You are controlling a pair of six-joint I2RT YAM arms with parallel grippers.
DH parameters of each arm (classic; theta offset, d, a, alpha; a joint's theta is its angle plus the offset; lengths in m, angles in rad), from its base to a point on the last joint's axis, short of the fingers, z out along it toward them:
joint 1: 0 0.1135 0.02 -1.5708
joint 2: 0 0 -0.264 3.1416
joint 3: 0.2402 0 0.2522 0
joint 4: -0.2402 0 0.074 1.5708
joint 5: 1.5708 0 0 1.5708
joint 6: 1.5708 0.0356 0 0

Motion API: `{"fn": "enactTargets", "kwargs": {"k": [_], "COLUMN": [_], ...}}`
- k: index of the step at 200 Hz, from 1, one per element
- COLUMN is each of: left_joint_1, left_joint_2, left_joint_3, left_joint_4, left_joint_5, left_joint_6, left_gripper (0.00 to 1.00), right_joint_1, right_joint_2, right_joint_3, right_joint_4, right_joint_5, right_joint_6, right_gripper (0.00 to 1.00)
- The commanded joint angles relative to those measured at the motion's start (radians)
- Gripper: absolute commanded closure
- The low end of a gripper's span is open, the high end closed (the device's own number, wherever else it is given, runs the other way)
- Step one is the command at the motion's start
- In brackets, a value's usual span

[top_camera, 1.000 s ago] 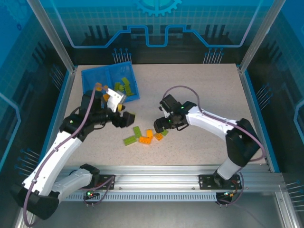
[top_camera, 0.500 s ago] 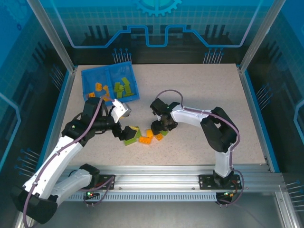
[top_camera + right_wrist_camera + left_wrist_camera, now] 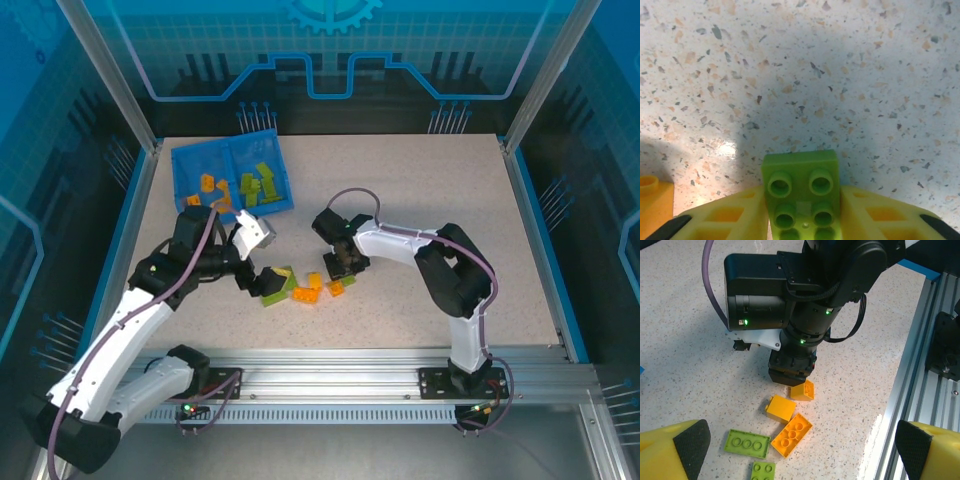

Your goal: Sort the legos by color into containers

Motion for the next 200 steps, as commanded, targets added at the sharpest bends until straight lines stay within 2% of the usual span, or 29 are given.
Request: {"fn": "enactTargets", "kwargs": {"k": [1, 32, 48, 63, 76, 97, 123, 143, 164, 200], "left_joint_1": [-0.006, -0.007, -0.007, -0.007, -0.006, -0.004, 0.0, 0.001, 0.007, 0.016], "left_joint_2": [-0.029, -0.071, -0.107, -0.15, -0.183, -0.219, -0.244, -0.243, -0.245, -0.247], "left_joint_3": [-0.022, -0.049, -0.07, -0.092, -0.105, -0.114, -0.12, -0.117, -0.116, -0.127], "left_joint_4": [0.002, 0.045, 0.09, 0.145, 0.191, 0.208, 0.188, 0.17, 0.173, 0.171], "left_joint_5": [-0.02, -0.092, -0.177, -0.292, -0.433, -0.609, -0.753, -0.778, -0.796, -0.819], "left_joint_6": [0.028, 0.007, -0.022, -0.077, -0.136, -0.169, -0.162, -0.148, -0.145, -0.156], "left_gripper": [0.01, 0.01, 0.01, 0.01, 0.01, 0.01, 0.01, 0.01, 0.01, 0.01], "right_joint_1": [0.011, 0.013, 0.028, 0.048, 0.075, 0.098, 0.095, 0.088, 0.073, 0.064], "right_joint_2": [-0.042, -0.165, -0.242, -0.297, -0.326, -0.311, -0.153, -0.002, 0.154, 0.526], "right_joint_3": [-0.04, -0.031, -0.016, 0.016, 0.048, 0.118, 0.313, 0.48, 0.646, 1.158], "right_joint_4": [0.017, 0.031, 0.062, 0.1, 0.163, 0.284, 0.308, 0.302, 0.296, 0.093], "right_joint_5": [0.032, 0.069, 0.082, 0.076, 0.046, 0.002, 0.086, 0.164, 0.188, 0.205], "right_joint_6": [0.003, -0.024, -0.061, -0.105, -0.161, -0.205, -0.216, -0.254, -0.291, -0.382], "right_gripper": [0.66, 0.68, 0.68, 0.68, 0.67, 0.67, 0.68, 0.68, 0.68, 0.67]}}
